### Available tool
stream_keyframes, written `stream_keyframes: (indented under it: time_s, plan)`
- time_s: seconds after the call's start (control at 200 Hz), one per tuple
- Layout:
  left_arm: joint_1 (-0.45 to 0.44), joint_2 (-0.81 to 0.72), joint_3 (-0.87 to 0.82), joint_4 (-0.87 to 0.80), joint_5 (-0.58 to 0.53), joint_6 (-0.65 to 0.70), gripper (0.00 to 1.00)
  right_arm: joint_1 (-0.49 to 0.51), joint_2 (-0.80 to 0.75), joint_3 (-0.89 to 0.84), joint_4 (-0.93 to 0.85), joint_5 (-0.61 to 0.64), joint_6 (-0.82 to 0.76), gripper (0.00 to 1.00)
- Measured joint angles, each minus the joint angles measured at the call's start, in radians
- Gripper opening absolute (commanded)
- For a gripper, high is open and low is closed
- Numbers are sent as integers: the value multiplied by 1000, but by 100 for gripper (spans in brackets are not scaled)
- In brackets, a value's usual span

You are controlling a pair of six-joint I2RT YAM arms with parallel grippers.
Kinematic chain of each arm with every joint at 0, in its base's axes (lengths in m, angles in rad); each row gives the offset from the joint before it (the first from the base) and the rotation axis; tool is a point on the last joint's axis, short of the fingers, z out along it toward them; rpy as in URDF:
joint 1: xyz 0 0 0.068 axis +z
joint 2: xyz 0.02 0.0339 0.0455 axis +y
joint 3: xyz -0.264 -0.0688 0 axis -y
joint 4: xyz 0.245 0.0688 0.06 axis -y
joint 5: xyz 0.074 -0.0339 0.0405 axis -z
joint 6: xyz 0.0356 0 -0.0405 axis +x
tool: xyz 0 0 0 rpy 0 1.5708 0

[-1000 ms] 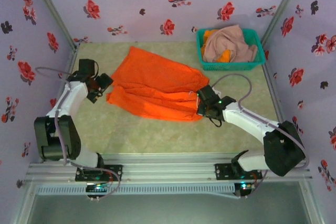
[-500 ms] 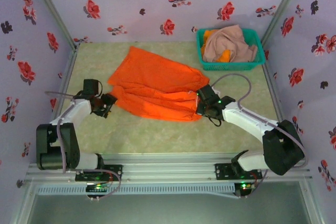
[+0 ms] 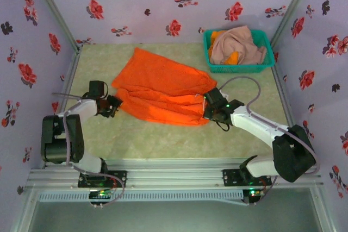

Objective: Fold and stack the shorts

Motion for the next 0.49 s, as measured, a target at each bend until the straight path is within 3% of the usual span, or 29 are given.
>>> stream_keyframes:
  time_s: [0.165,0.335,0.495]
  plan:
    - [0,5,9,27,0,9,26,0,-1,-8,0,0,0,0]
    - [0,29,11,33,0,21,4,0,-1,-9,0,0,0,0]
    - [0,26,16,26,0,31,0,0,-2,-9,0,0,0,0]
